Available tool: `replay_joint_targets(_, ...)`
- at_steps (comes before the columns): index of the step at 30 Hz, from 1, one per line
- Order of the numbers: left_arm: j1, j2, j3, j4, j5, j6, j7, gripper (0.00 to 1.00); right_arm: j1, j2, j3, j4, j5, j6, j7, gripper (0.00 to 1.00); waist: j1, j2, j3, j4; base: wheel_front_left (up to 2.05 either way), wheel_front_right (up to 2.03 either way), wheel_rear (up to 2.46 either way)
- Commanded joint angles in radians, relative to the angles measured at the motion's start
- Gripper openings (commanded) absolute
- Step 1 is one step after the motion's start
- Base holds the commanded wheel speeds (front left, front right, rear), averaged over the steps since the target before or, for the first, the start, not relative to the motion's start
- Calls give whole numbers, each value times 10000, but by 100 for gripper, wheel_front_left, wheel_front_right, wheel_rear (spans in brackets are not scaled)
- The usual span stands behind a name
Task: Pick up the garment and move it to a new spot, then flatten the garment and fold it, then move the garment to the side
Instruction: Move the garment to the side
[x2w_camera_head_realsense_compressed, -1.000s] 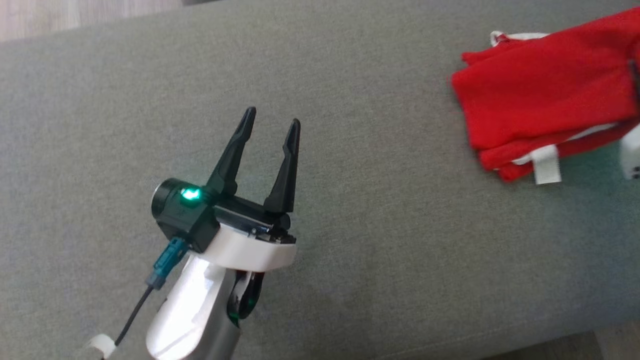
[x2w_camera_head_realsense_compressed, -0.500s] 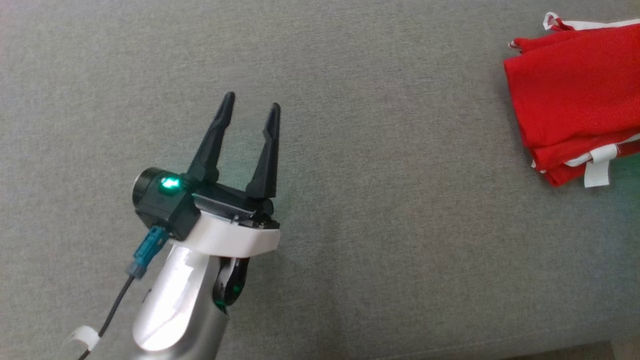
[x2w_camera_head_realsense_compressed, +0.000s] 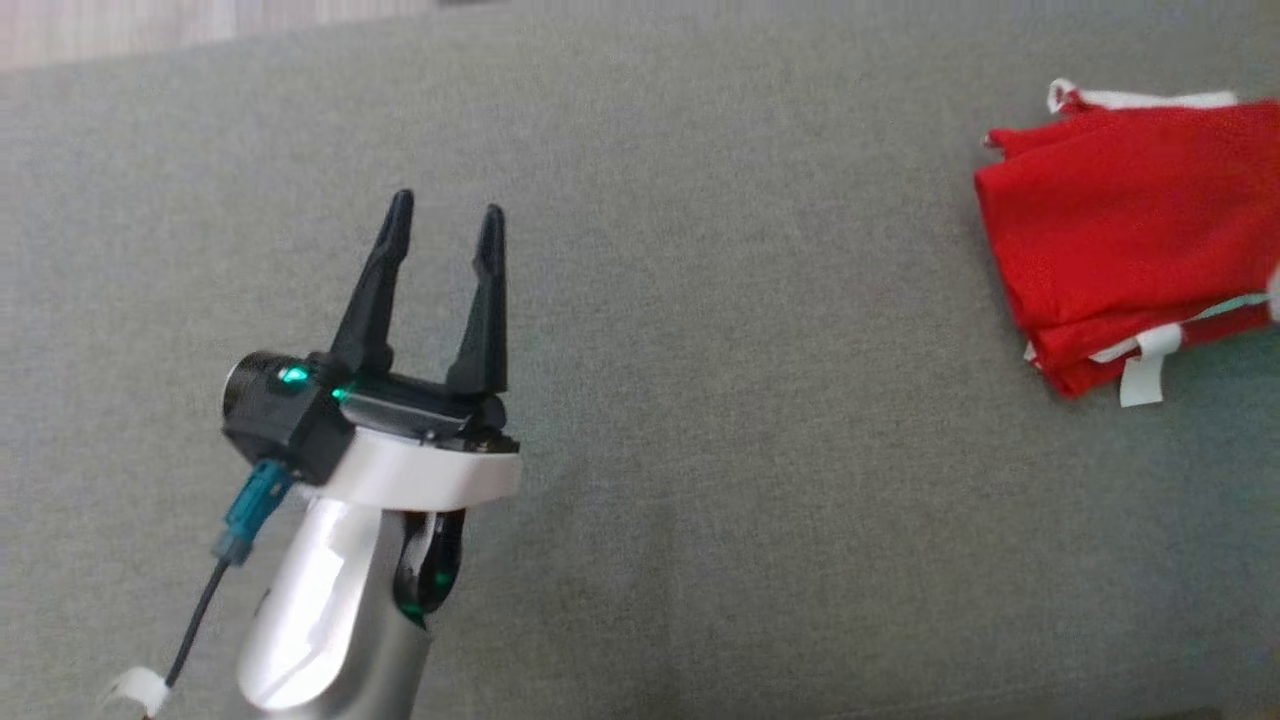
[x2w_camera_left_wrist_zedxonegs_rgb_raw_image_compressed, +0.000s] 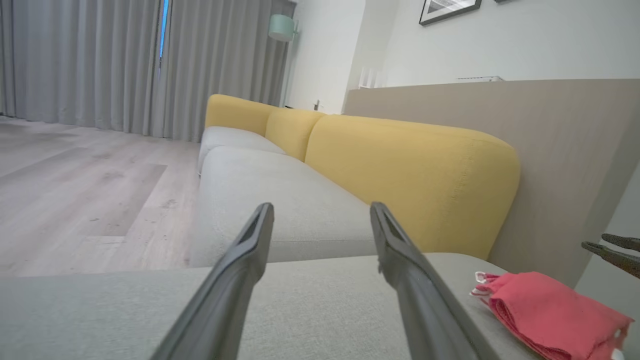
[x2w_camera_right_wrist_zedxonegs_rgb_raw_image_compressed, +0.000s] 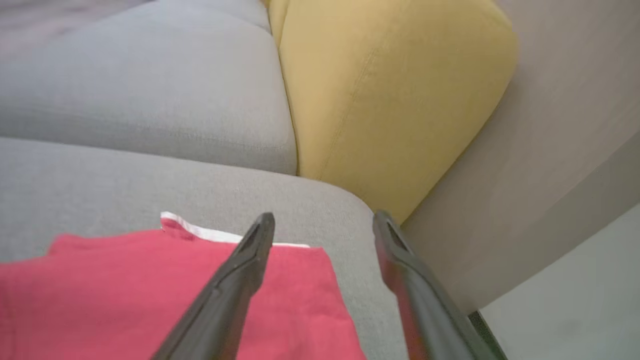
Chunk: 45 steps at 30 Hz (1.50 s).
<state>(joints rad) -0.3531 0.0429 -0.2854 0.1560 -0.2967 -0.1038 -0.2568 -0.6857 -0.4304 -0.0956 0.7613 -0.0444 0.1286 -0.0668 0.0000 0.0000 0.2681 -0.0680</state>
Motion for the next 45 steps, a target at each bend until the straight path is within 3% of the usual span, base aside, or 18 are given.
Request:
replay_joint_targets(1,47,74,520,-347,46,87,-49,100,-293,62,262,-632,152,21,-201,100,0,0,-519,75,0,0,0)
replay_joint_targets(12,1010,74,1562,-346,-56,278,-49,100,171,1659,947,-2928,1647,21,-381,100,0,0,-1730,515,0,0,0)
replay_joint_targets(18,1649,74,1898,-251,-203,380,-49,100,1487,3076,977,-3876,2334,21,-771,100,0,0,-2137,752,0,0,0)
replay_joint_targets(22,2052,74,1910,-170,-220,323,-49,100,2686,3651,1038,-3929,2598,21,-1261,100,0,0,-2268,848,0,0,0)
replay_joint_targets(31,2633,74,2079,198,-582,292,-49,100,4584,3797,1633,-3248,3534,21,-1934,100,0,0,-2358,921,0,0,0)
replay_joint_targets(45,2765,74,2218,498,-656,234,-49,100,4852,3800,1529,-3893,3699,21,-1948,100,0,0,-2446,874,0,0,0)
